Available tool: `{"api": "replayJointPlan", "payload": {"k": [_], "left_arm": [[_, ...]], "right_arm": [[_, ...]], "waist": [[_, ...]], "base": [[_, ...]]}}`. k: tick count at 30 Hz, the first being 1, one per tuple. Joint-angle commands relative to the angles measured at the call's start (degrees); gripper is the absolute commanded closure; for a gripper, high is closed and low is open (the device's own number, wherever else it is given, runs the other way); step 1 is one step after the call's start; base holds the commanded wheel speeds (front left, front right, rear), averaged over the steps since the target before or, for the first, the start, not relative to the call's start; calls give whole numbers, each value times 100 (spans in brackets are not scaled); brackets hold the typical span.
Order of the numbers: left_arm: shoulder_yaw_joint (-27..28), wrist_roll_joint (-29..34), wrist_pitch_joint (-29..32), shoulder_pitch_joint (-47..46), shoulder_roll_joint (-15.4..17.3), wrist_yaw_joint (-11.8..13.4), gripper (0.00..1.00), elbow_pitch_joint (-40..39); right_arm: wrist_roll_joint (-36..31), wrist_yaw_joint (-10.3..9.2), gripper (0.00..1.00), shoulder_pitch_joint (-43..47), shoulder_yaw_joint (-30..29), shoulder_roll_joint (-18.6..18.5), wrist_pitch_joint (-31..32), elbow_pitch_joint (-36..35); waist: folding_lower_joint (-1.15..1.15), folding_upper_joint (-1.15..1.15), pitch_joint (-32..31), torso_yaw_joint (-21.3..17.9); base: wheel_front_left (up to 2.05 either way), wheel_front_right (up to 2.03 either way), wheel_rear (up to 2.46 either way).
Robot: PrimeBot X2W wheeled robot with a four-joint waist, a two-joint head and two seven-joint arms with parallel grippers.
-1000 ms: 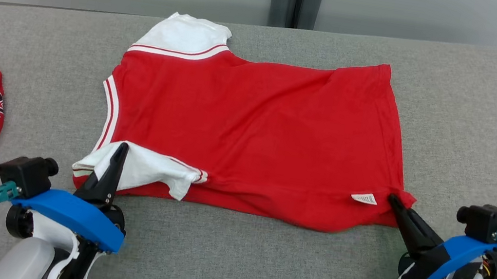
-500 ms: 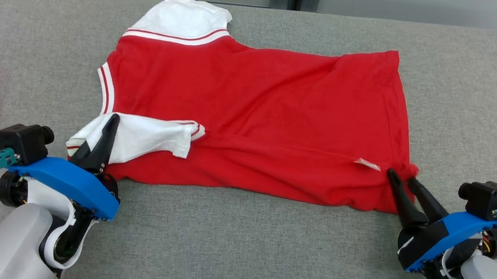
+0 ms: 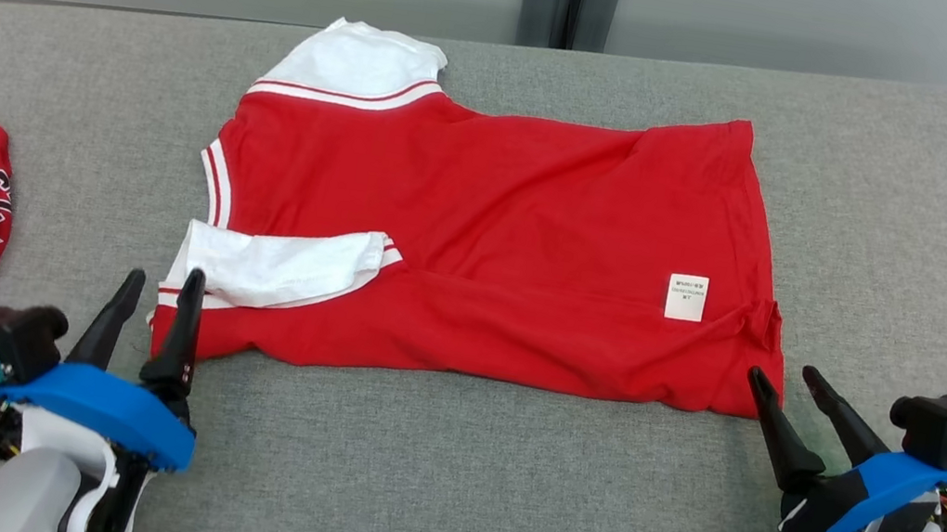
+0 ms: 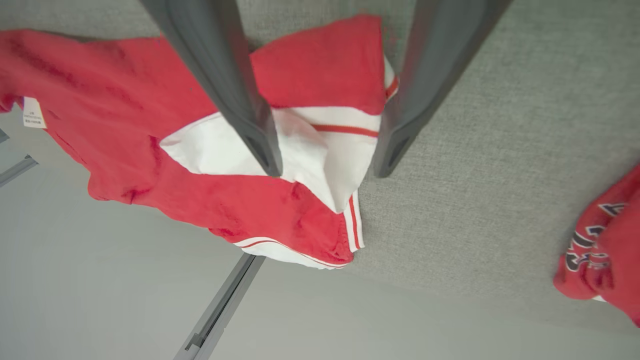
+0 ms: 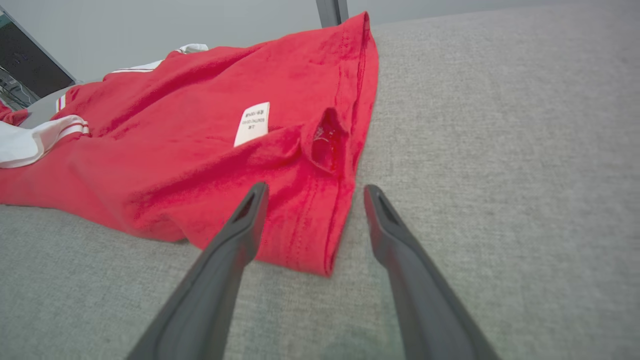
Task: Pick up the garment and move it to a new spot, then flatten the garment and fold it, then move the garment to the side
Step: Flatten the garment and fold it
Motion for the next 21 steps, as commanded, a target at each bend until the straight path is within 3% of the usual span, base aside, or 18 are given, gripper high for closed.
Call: {"api": "replayJointPlan", "payload": {"k": [1,6,20,21], "left_arm": [[12,55,-41,124,7,47,0,19],[-12,170,-66,351,-60,148,0,85],[-109,94,-60,115,-253,-3,0,860],[-80,-37,-41,69,-354,-48,0,985]], "right_arm": [[-36,1,0,82,-20,-11,-34,48],[-104,1,0,121,-43,38,-36,207],[-108,1,0,-245,153,401,-32,821],[-71,1,50,-273,172,484,-24,930]], "waist": [[0,0,-15,9],[0,0,-21,50],[0,0,60,-25],[0,0,62,-23]], "base": [[0,0,0],[0,0,0],[0,0,0],[0,0,0]]}}
